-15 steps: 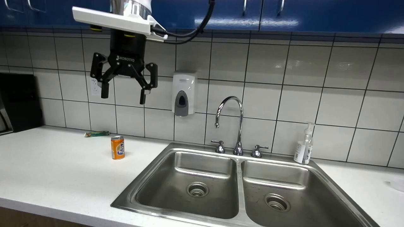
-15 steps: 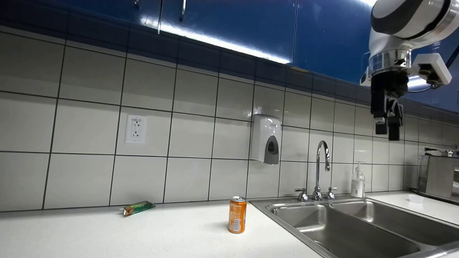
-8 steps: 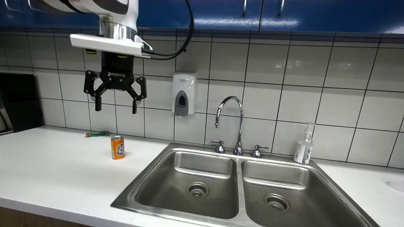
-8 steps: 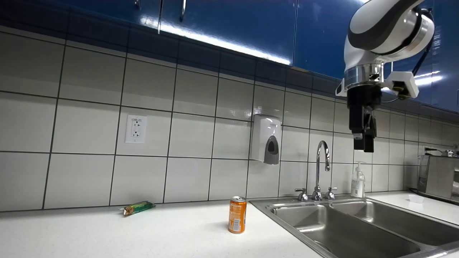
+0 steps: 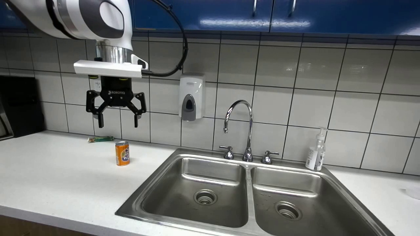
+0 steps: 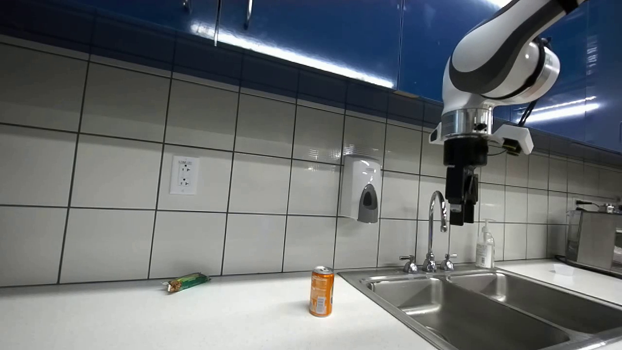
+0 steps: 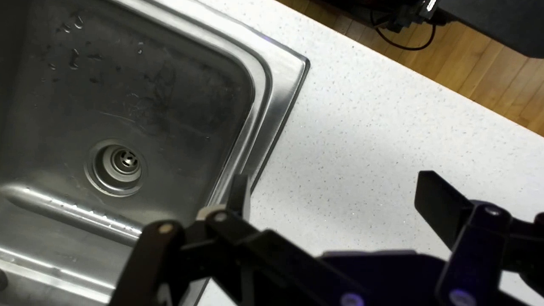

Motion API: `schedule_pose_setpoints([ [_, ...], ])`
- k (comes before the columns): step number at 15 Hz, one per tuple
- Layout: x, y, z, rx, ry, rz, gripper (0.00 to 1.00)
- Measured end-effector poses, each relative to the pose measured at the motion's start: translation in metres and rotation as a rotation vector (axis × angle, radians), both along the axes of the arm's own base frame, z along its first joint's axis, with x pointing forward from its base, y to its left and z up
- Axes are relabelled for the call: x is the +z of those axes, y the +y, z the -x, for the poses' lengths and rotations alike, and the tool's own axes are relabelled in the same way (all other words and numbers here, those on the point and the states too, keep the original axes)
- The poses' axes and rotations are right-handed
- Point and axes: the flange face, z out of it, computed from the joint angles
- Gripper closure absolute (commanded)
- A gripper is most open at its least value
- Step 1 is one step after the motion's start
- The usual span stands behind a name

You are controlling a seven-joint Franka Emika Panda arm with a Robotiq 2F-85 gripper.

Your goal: Put the orange can inside the left sink

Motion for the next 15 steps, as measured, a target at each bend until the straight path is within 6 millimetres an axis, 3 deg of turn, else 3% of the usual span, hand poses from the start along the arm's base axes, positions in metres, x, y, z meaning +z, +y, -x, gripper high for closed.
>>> schedule_pose_setpoints([
  [8,-0.038,0.04,-0.02,0.115,-0.007,0.009,0.0],
  [15,-0.053,0.066,-0.048,0.206,0.019,0.032,0.0],
])
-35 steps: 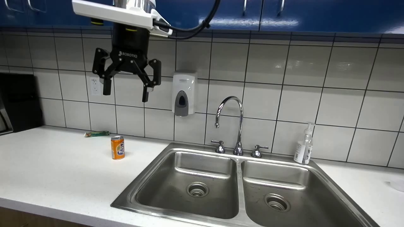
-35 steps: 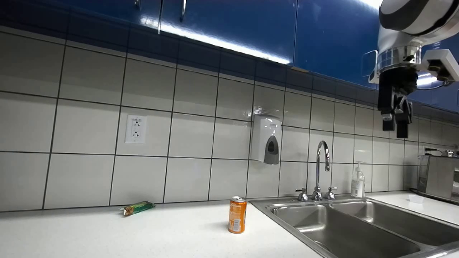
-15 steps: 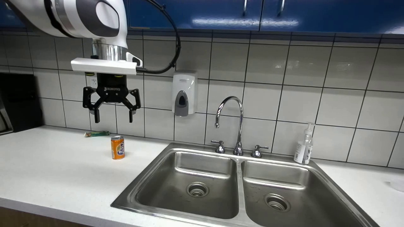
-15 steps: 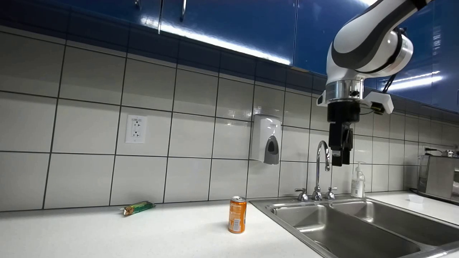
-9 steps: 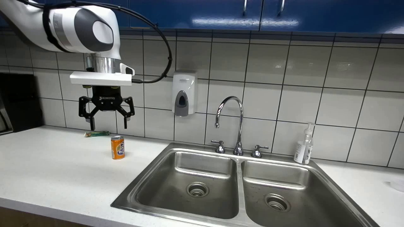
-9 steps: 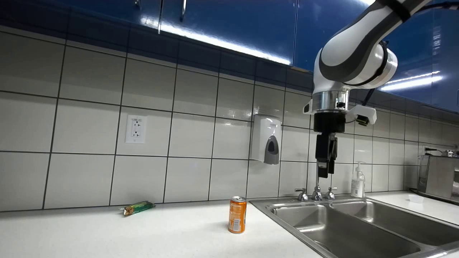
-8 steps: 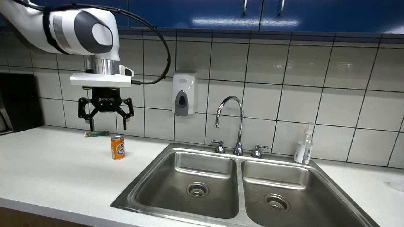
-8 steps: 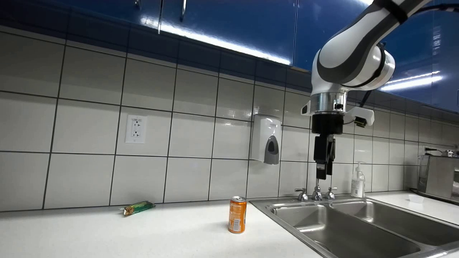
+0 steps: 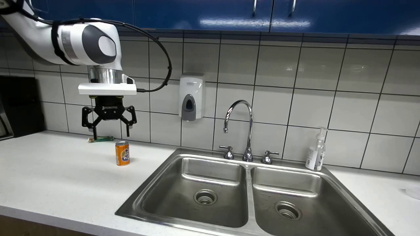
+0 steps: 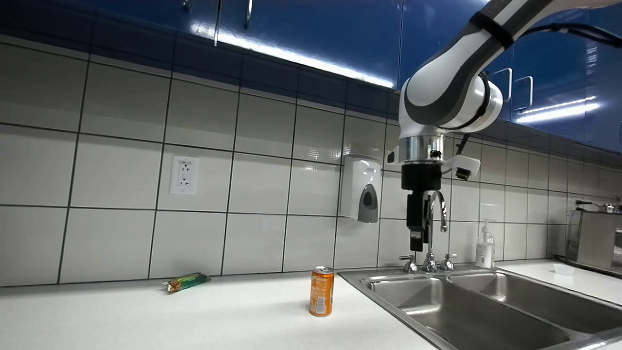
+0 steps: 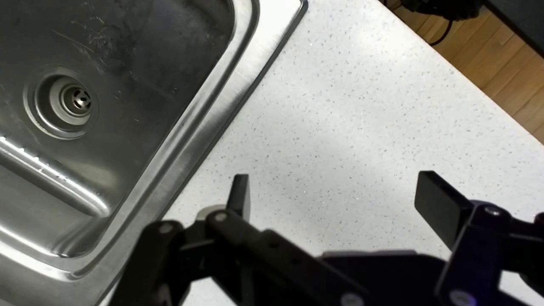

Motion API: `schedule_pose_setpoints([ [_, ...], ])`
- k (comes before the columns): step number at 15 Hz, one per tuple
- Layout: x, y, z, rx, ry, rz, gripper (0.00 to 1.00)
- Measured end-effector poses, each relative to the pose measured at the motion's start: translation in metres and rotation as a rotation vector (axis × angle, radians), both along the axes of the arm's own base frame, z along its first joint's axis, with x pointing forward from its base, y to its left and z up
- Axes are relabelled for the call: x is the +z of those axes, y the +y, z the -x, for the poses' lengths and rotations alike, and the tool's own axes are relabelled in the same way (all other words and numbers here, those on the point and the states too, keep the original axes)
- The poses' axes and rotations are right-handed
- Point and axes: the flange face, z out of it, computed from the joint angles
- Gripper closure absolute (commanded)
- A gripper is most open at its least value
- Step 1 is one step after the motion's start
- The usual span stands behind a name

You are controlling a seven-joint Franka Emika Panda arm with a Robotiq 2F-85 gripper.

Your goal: Put the orange can inside the left sink

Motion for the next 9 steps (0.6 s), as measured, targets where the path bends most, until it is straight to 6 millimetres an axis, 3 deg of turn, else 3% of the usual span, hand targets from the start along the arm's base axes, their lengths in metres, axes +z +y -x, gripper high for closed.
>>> schedule_pose_setpoints([
  [9,-0.024,0.073,-0.044,0.088,0.042,-0.017,0.0],
])
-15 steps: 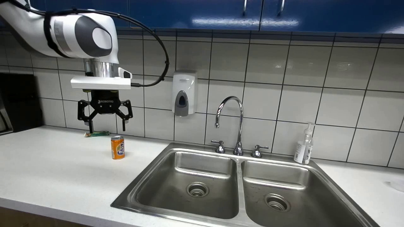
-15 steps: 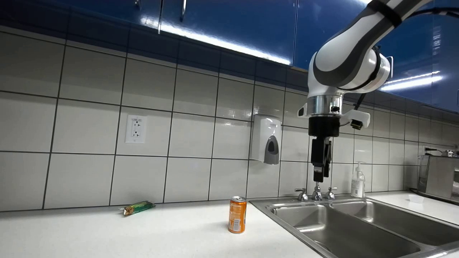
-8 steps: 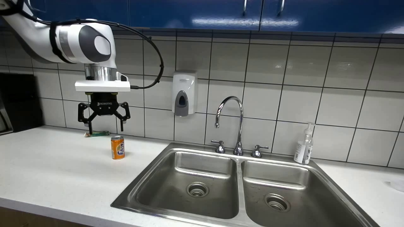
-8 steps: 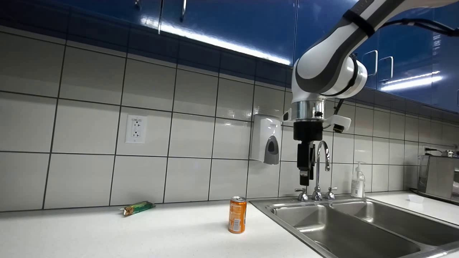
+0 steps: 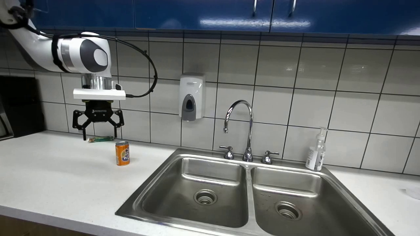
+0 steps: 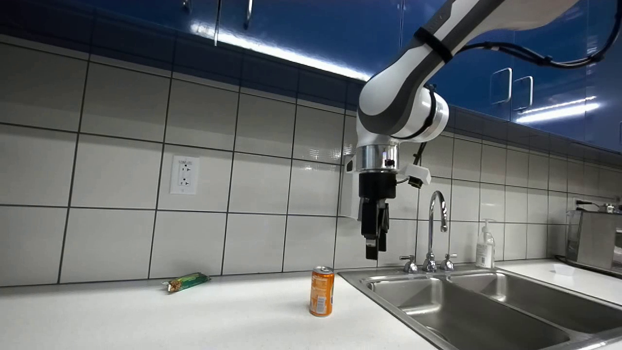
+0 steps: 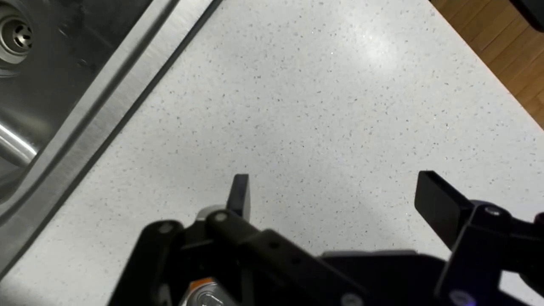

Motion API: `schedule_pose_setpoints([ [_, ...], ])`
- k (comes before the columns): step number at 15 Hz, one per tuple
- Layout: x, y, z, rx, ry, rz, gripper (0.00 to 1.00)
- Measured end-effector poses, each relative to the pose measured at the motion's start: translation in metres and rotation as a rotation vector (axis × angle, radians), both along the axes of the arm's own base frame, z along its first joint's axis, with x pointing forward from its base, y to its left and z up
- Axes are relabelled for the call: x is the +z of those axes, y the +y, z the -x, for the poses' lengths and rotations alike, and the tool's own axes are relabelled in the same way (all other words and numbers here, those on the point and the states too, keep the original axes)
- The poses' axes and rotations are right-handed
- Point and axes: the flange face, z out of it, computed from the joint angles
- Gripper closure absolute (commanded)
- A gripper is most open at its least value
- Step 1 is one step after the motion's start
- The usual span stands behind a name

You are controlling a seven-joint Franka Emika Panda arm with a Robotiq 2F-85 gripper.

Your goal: Put the orange can inside the left sink

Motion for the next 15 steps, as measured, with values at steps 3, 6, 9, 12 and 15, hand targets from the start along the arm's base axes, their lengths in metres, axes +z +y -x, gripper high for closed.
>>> schedule_pose_setpoints([
  [3,-0.009,0.009,-0.019,-0.039,0.011,-0.011,0.0],
  [6,-0.016,0.022,-0.041,-0.112,0.005,-0.031,0.0],
  [9,-0.025,0.033,-0.06,-0.174,-0.008,-0.04,0.0],
  [12,-0.037,0.038,-0.076,-0.224,-0.002,-0.041,0.0],
  [15,-0.049,0.032,-0.091,-0.27,0.006,-0.04,0.0],
])
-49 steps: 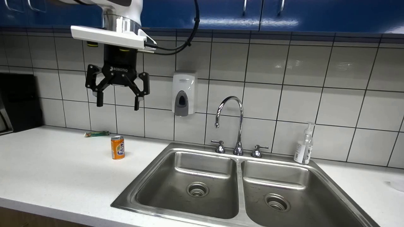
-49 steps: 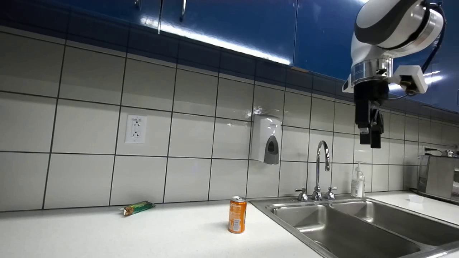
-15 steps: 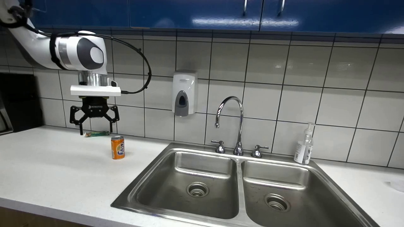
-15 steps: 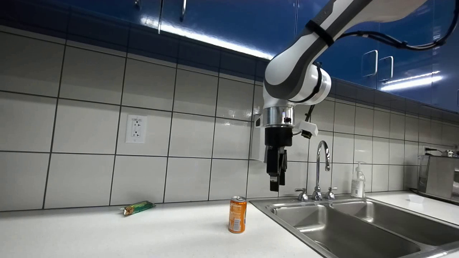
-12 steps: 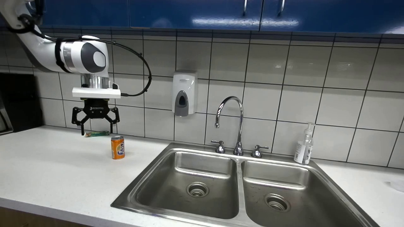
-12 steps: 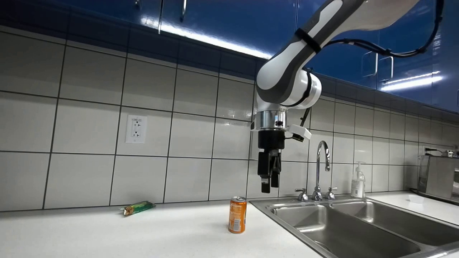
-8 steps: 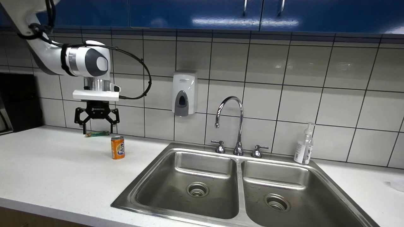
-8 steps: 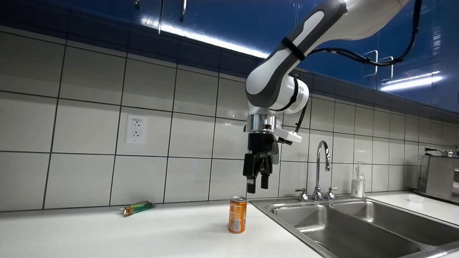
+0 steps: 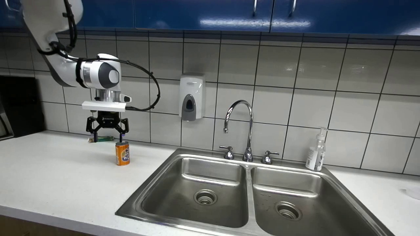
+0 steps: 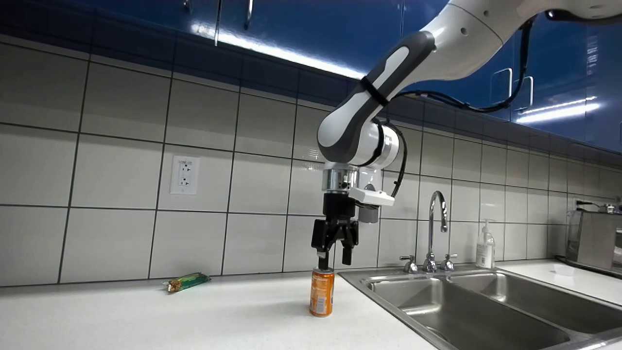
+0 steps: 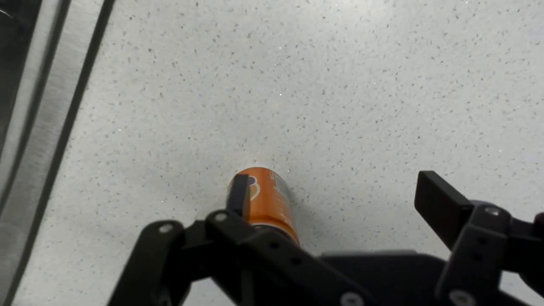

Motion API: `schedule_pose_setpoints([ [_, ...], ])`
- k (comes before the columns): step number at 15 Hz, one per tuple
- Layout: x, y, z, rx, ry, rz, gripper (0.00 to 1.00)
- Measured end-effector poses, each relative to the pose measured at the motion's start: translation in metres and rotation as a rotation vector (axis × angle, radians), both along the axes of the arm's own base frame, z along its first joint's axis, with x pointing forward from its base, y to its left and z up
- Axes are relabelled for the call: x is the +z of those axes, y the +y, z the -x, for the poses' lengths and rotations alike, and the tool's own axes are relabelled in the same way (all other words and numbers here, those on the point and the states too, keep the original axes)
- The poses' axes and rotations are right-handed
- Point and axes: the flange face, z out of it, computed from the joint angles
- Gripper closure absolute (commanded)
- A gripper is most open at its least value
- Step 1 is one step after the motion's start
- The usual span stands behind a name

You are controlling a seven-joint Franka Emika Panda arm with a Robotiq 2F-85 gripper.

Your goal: Put the orange can inside the left sink

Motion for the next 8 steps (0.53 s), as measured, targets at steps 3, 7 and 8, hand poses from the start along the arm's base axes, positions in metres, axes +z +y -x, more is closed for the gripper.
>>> schedule_pose_setpoints([
  [3,-0.006,-0.013,-0.013,-0.041,0.002,-0.001,0.0],
  [7,-0.019,-0.02,-0.024,-0.06,0.014,-0.001,0.0],
  [8,-0.023,-0.019,-0.026,-0.06,0.019,0.0,0.0],
])
